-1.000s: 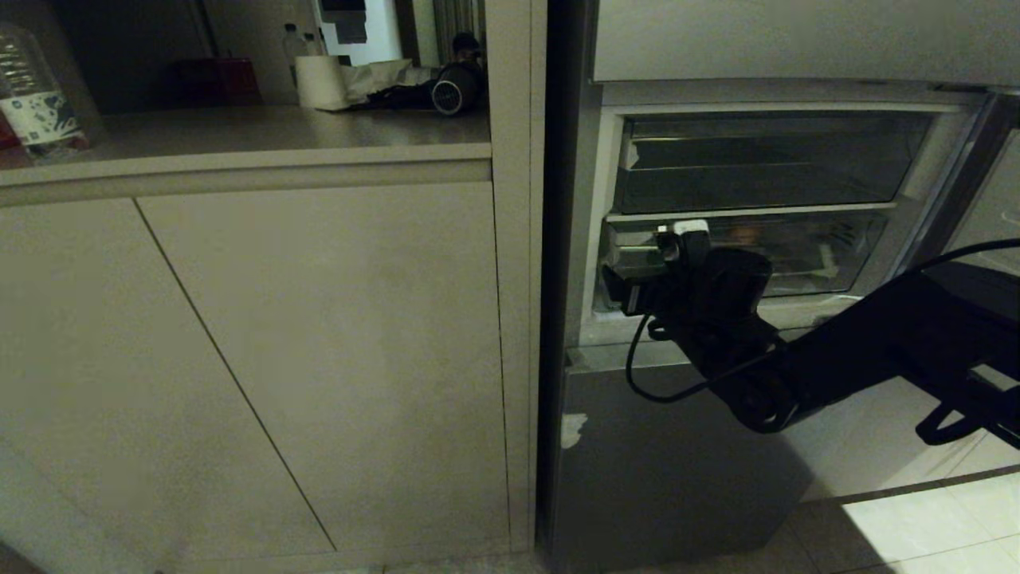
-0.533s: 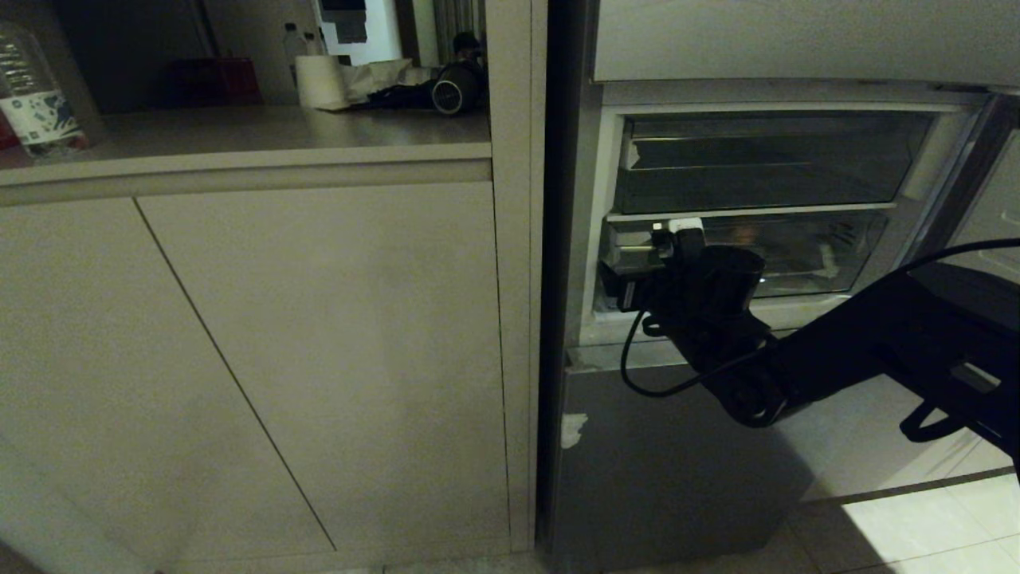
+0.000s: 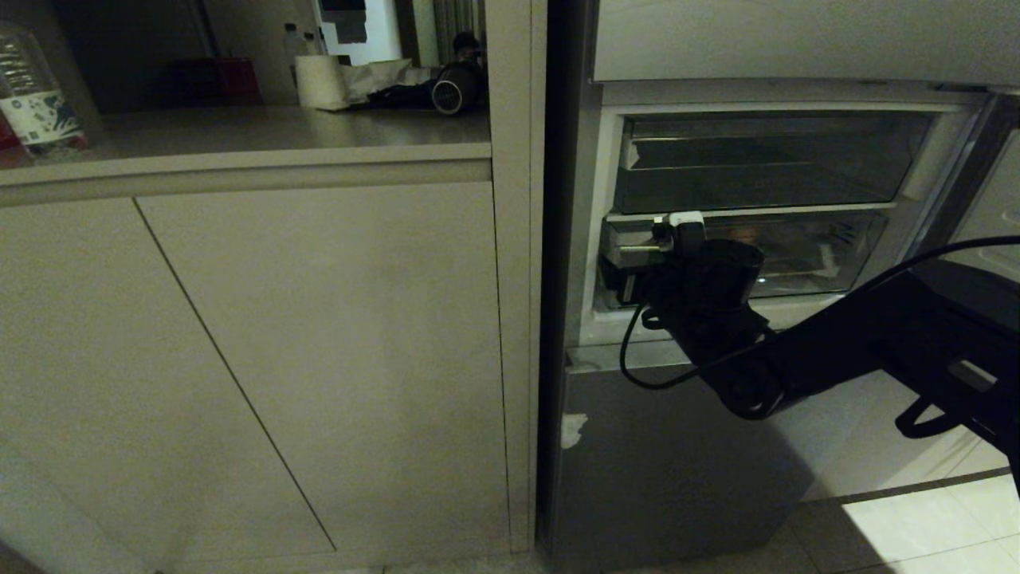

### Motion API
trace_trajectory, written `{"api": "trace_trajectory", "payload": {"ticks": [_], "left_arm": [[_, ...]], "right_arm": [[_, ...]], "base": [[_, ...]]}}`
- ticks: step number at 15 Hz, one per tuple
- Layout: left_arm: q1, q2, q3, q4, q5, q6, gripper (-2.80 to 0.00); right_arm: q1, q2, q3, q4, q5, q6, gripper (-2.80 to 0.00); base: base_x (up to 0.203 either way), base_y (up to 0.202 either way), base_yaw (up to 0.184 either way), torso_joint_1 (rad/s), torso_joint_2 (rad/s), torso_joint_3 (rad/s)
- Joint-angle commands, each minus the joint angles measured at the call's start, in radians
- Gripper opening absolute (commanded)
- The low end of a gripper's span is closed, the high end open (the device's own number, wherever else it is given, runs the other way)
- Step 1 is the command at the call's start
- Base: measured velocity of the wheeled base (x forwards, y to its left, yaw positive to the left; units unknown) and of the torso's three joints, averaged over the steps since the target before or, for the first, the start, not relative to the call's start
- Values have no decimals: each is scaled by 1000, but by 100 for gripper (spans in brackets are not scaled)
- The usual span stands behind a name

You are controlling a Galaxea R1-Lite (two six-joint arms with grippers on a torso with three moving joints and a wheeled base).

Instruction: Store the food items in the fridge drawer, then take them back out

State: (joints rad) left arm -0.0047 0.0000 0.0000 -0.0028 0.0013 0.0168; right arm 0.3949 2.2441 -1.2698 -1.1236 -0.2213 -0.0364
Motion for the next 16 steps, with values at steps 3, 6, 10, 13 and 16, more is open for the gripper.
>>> {"api": "trace_trajectory", "payload": {"ticks": [3,6,10,13,16], "left_arm": [[0,2,0,0,0,0,-280],[0,2,0,0,0,0,-280],[0,2,0,0,0,0,-280],[0,2,0,0,0,0,-280],[0,2,0,0,0,0,-280]], "right_arm": [[-2,6,-26,10,-1,0,0],[-5,15,-33,8,-3,0,0],[-8,36,-62,10,-2,0,0],[-13,58,-82,10,-3,1,0],[-16,65,-85,10,-1,3,0]], "base": [[0,0,0,0,0,0],[0,0,0,0,0,0],[0,0,0,0,0,0],[0,0,0,0,0,0],[0,0,0,0,0,0]]}}
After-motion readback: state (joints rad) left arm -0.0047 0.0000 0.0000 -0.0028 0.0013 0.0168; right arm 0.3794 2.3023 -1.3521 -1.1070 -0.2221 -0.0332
